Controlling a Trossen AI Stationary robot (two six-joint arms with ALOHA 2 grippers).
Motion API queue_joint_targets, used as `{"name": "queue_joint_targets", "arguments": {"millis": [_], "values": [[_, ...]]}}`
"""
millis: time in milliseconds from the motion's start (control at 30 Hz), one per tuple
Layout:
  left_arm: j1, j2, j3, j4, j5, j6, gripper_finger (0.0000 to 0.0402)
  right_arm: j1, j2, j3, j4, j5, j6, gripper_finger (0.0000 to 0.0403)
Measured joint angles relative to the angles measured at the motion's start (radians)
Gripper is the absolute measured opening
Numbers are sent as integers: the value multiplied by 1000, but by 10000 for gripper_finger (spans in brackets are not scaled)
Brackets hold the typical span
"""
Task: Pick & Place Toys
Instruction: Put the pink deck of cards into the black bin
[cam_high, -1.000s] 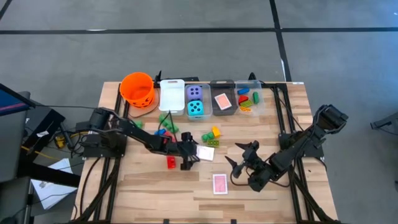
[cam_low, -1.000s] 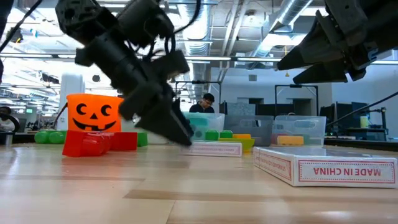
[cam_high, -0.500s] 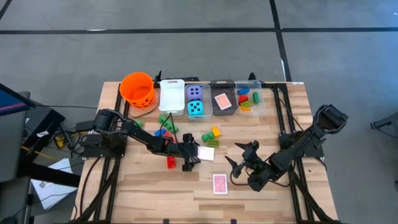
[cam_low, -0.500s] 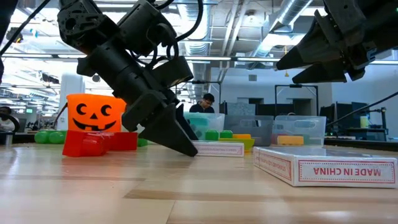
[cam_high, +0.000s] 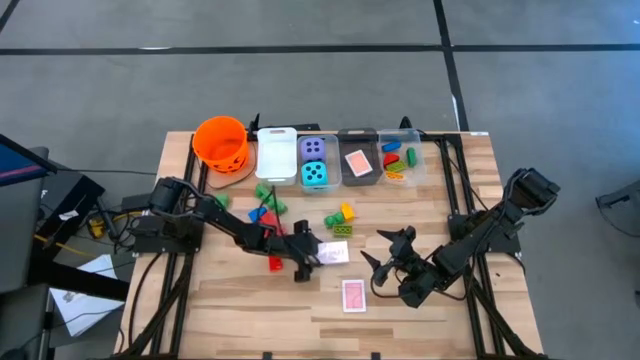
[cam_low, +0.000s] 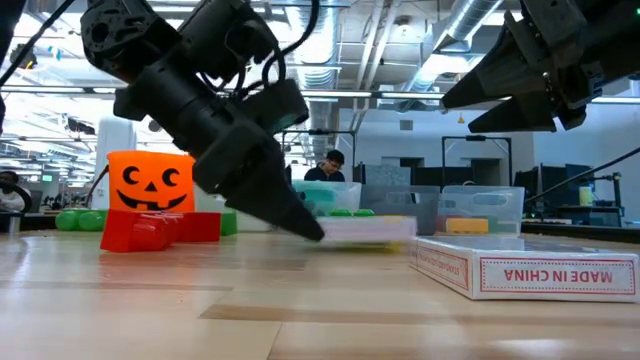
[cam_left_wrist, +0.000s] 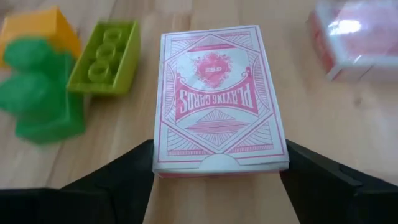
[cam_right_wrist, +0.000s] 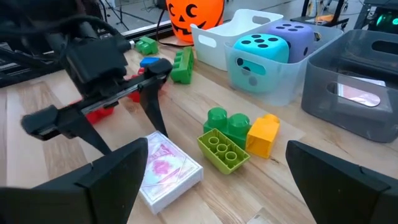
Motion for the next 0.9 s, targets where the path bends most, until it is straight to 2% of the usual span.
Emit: {"name": "queue_joint_targets", "arguments": {"millis": [200,333,467,600,900], "values": [[-10,-14,0,64,-2,0,300,0,0,0,1,0,-1,374],[-10,-77,2,45,-17,1,303,0,0,0,1,3,-10,374],[-11,-190,0,23,-127,35,296,0,0,0,2,4,-20,374],[-8,-325,1,-53,-296,112,297,0,0,0,1,5,-19,374],[32,-581,1,-341,-584,106,297,0,0,0,11,6,-18,374]]}}
